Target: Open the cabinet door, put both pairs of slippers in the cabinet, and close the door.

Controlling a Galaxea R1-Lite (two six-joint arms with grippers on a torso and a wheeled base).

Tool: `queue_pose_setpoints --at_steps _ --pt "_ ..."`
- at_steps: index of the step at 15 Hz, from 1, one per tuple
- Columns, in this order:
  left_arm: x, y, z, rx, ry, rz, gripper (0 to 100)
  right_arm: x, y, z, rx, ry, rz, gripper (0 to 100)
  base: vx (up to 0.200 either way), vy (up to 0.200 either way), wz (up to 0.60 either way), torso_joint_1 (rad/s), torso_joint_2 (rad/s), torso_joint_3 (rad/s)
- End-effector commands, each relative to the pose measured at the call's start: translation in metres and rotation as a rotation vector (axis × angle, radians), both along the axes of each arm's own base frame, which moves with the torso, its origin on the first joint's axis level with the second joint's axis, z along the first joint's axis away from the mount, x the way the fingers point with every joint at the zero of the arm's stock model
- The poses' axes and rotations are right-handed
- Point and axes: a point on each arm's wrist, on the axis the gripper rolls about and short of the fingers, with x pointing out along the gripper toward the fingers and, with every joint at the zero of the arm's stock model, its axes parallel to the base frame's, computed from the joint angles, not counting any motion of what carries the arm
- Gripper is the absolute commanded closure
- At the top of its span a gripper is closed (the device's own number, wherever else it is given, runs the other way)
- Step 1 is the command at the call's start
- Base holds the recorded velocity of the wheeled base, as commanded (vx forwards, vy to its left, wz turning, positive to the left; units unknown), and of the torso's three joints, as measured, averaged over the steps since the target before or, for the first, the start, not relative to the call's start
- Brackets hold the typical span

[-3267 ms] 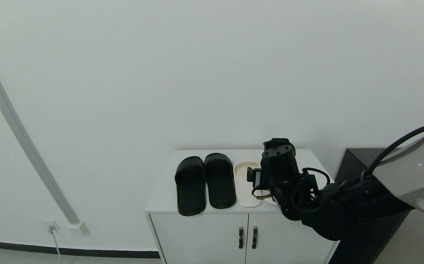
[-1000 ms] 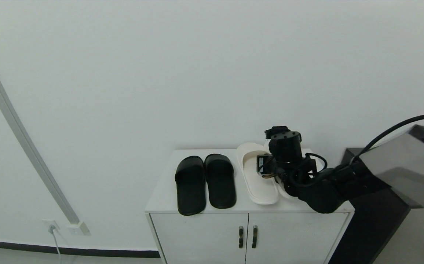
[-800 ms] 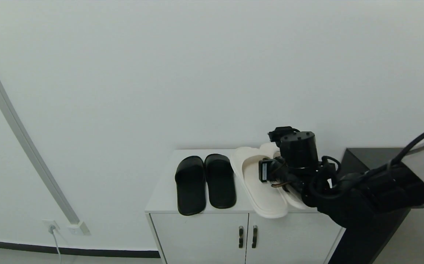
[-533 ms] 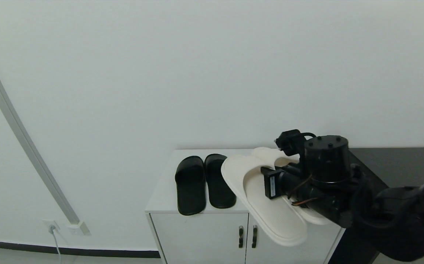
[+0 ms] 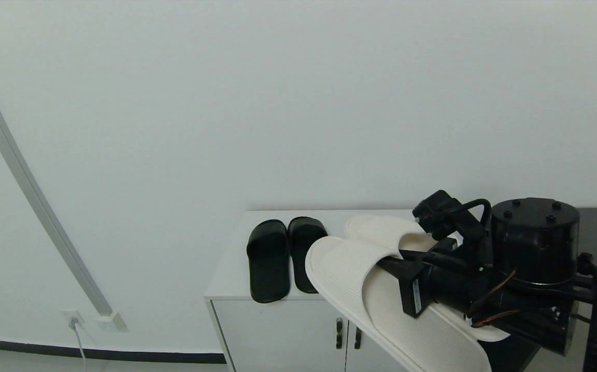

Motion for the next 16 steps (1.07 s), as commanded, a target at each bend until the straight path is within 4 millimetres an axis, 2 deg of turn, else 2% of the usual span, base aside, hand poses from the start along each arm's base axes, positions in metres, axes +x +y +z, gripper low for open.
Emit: queue_pose_setpoints --at_steps 1,5,16 --pt "0.0001 0.0000 -0.0002 -0.001 0.001 0.000 100 -0.0025 -0.0029 -0.0038 -0.030 -0.009 0.009 100 0.000 0.000 0.00 0.000 0.00 0.000" --pt "0.0000 0.0000 0.0002 -0.001 0.000 0.000 100 -0.0062 -0.0059 -0.0049 -0.025 0.001 0.062 100 0.000 0.000 0.00 0.000 0.00 0.000" --pt "0.0001 0.0000 -0.0002 -0.001 0.001 0.000 100 -0.0075 -0.0070 -0.0135 -0.043 0.028 0.082 100 -0.200 0.000 0.00 0.003 0.00 0.002"
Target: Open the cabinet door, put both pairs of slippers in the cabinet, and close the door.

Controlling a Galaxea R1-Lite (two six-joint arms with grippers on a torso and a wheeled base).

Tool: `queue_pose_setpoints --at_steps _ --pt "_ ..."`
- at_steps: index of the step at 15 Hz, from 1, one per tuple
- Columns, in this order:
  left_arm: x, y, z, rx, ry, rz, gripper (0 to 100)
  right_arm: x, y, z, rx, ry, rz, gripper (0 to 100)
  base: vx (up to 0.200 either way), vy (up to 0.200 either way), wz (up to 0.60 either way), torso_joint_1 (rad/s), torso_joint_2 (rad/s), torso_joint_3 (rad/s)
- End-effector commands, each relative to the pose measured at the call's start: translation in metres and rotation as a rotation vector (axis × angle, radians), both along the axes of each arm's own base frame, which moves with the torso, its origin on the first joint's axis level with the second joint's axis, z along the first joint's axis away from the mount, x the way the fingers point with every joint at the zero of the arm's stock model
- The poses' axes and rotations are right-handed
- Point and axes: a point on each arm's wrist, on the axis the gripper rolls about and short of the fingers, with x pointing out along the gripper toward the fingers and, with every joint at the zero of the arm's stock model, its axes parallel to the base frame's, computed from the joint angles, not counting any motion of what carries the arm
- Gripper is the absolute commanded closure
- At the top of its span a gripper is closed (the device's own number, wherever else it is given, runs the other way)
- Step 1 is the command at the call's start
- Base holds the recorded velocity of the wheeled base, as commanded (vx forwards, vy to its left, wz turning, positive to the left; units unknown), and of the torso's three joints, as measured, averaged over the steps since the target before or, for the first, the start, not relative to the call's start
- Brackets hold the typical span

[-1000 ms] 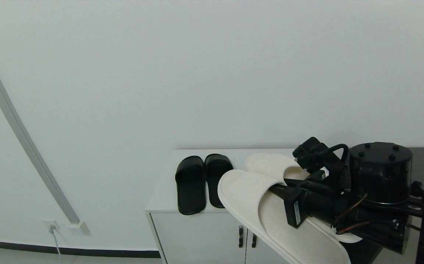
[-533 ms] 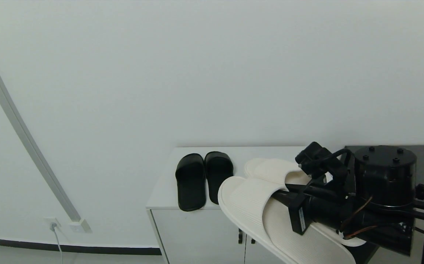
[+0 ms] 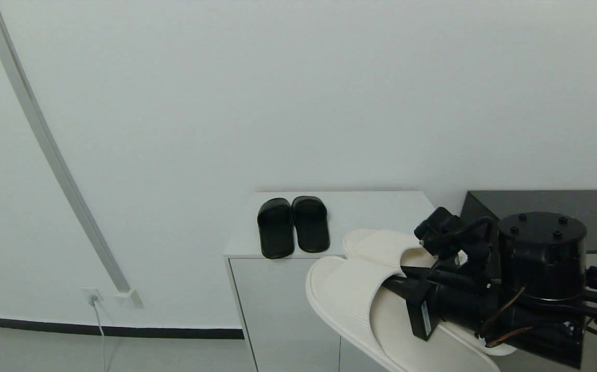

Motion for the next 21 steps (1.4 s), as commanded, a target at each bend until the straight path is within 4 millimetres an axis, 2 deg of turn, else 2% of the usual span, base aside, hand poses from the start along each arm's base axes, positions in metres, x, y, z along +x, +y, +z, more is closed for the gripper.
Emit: queue_pose_setpoints --at_steps 1,14,19,20,21 --pt "0.0000 0.0000 0.0001 -0.001 0.000 0.000 100 0.0001 -0.0014 -0.0028 -0.002 0.011 0.017 100 0.000 0.000 0.00 0.000 0.00 0.000" --pt "0.0001 0.0000 -0.0004 0.002 0.002 0.000 100 -0.0029 -0.0038 -0.0078 -0.012 0.029 0.031 100 0.000 0.000 0.00 0.000 0.00 0.000" --pt "0.0002 0.0000 -0.0003 0.003 0.003 -0.001 100 -0.0036 -0.0044 -0.0094 -0.017 0.032 0.032 100 0.000 0.000 0.00 -0.123 0.29 0.162" --pt "0.0000 0.0000 0.0001 0.002 0.000 -0.001 0 -0.0039 -0.0047 -0.0109 -0.021 0.037 0.031 100 0.000 0.000 0.00 -0.149 0.36 0.198" --pt "0.0000 0.0000 0.0001 0.002 0.000 0.000 0 -0.0039 -0.0047 -0.0108 -0.020 0.036 0.032 100 0.000 0.000 0.00 -0.173 0.37 0.207"
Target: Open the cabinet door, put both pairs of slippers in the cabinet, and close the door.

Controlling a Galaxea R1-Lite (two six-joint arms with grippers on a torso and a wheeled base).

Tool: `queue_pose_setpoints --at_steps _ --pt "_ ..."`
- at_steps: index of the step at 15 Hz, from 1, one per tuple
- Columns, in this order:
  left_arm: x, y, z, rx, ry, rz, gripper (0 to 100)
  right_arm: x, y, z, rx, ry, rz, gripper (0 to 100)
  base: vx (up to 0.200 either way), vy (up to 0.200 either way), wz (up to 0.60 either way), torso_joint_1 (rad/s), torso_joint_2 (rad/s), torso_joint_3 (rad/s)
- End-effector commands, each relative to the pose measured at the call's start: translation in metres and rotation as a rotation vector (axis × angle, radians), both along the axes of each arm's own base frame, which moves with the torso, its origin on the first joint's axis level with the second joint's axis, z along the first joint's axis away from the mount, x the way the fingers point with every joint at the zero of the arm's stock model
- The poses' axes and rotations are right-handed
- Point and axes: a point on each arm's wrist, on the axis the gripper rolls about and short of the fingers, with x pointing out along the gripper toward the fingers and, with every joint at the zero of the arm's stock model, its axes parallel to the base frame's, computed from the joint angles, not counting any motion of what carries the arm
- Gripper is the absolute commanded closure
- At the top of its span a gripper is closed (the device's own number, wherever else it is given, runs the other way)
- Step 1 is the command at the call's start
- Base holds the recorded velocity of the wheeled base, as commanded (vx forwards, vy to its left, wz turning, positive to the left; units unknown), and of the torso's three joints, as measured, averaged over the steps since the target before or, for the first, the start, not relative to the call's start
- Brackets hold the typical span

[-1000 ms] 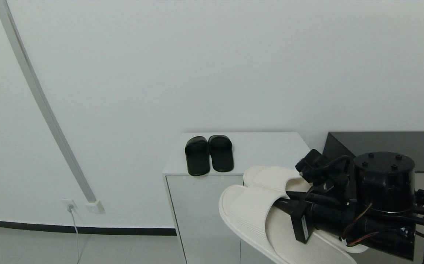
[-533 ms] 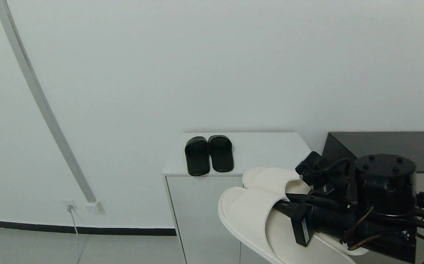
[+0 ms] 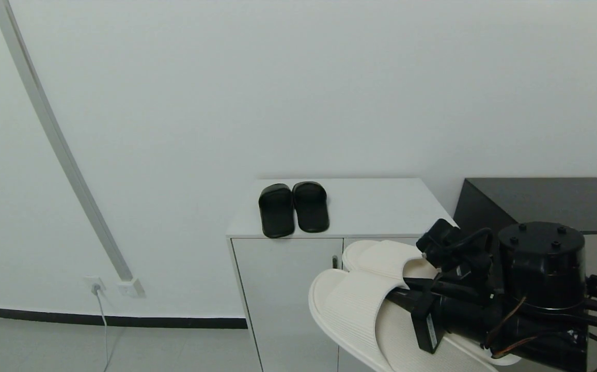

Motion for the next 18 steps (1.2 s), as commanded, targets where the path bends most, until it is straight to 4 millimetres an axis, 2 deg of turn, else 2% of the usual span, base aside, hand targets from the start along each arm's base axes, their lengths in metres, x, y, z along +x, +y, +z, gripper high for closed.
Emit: queue_pose_setpoints --at_steps 1,6,18 --pt "0.0001 0.0000 -0.0003 0.000 0.001 0.001 0 -0.0008 -0.0006 -0.0019 -0.005 0.005 0.001 100 0.000 0.000 0.00 -0.173 0.38 0.217" --pt "0.0001 0.0000 -0.0003 0.000 0.001 0.001 0 -0.0012 -0.0011 -0.0032 -0.009 -0.008 0.002 100 0.000 0.000 0.00 -0.184 0.42 0.235" --pt "-0.0001 0.0000 0.0002 0.000 0.000 0.001 0 -0.0028 -0.0015 -0.0053 -0.018 -0.006 0.007 100 0.000 0.000 0.00 -0.208 0.53 0.320"
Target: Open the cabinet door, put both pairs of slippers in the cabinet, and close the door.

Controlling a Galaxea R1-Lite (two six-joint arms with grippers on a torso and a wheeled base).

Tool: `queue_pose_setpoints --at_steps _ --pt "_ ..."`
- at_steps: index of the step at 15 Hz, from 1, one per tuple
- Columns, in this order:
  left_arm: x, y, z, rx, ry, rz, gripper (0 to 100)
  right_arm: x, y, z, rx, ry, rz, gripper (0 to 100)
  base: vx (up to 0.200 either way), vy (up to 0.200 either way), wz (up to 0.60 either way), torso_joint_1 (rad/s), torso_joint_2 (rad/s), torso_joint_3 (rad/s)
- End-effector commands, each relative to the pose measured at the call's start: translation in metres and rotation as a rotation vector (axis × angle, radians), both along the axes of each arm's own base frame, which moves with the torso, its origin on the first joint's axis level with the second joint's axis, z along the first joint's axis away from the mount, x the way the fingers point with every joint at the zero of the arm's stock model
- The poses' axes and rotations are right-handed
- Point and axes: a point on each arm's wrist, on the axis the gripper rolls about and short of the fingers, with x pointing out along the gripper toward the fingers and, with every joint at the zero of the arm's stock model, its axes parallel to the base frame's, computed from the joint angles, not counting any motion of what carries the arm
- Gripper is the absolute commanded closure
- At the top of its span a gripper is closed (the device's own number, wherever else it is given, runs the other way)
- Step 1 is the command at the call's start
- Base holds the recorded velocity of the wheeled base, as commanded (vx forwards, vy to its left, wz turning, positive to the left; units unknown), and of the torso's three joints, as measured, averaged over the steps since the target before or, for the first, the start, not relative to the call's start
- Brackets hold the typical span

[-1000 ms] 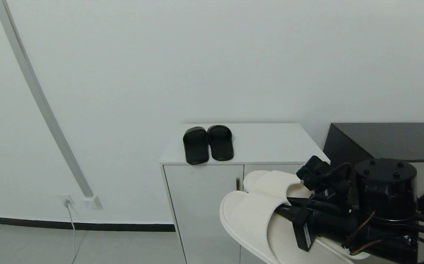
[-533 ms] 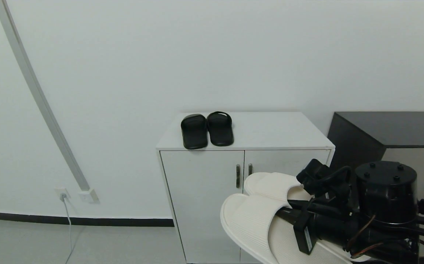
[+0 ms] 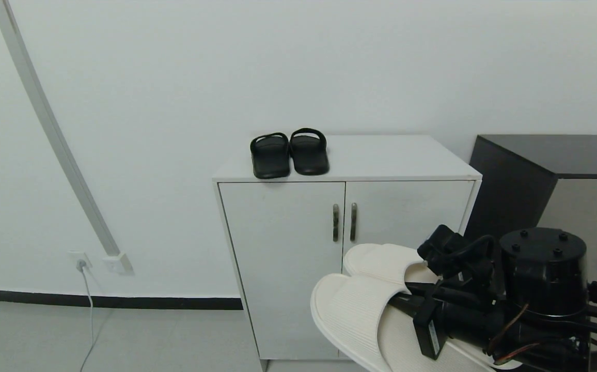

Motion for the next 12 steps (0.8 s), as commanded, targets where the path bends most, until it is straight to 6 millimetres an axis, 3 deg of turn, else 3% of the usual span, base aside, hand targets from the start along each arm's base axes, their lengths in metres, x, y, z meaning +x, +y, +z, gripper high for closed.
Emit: queue_pose_setpoints --at_steps 1,12 --pt "-0.0001 0.0000 0.0003 0.000 -0.001 0.000 0 0.0002 0.0005 -0.0007 -0.002 0.002 0.002 100 0.000 0.000 0.00 -0.173 0.50 0.320" --pt "-0.0001 0.0000 0.0003 0.000 -0.001 0.000 0 -0.0004 0.0000 -0.0042 -0.020 0.003 0.008 100 0.000 0.000 0.00 -0.126 0.47 0.340"
